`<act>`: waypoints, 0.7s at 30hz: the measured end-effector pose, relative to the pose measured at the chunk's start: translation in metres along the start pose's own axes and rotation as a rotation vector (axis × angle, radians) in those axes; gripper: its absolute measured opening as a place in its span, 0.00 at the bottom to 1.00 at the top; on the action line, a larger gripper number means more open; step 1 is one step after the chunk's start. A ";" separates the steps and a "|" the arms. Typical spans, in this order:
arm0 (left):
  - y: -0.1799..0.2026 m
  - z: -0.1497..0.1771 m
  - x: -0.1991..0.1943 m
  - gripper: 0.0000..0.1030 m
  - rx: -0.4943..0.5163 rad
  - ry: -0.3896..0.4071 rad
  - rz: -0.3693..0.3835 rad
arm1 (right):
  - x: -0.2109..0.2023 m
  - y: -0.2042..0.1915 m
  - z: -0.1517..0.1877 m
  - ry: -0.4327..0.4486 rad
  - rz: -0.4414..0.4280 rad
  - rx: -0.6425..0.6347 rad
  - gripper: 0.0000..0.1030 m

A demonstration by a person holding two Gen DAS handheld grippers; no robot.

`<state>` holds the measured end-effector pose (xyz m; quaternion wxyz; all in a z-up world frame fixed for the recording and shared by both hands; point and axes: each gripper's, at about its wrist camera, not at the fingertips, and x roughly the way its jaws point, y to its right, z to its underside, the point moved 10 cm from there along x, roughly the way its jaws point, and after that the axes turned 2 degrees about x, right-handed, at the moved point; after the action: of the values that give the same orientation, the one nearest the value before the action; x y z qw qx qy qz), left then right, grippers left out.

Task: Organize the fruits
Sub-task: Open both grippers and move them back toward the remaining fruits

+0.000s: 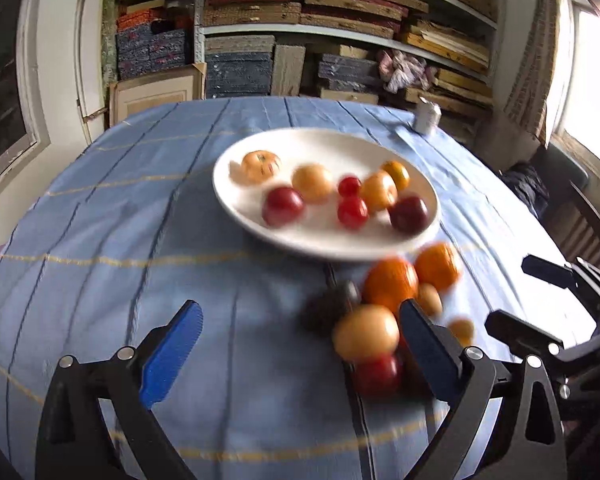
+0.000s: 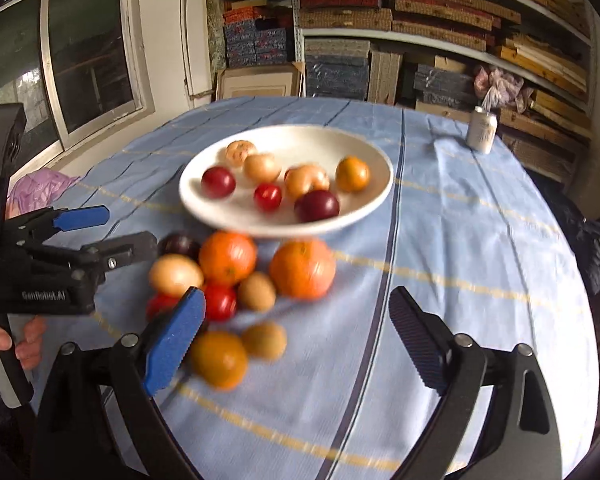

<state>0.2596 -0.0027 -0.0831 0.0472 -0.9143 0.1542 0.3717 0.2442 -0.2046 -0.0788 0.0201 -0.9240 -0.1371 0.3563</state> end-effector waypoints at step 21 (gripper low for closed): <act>0.015 0.048 0.030 0.96 0.160 -0.153 0.083 | 0.013 -0.037 0.044 -0.122 -0.131 0.028 0.65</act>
<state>0.2430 -0.0151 -0.1376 0.1164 -0.8694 0.2168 0.4285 0.2153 -0.1684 -0.1152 0.0481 -0.8892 -0.1933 0.4118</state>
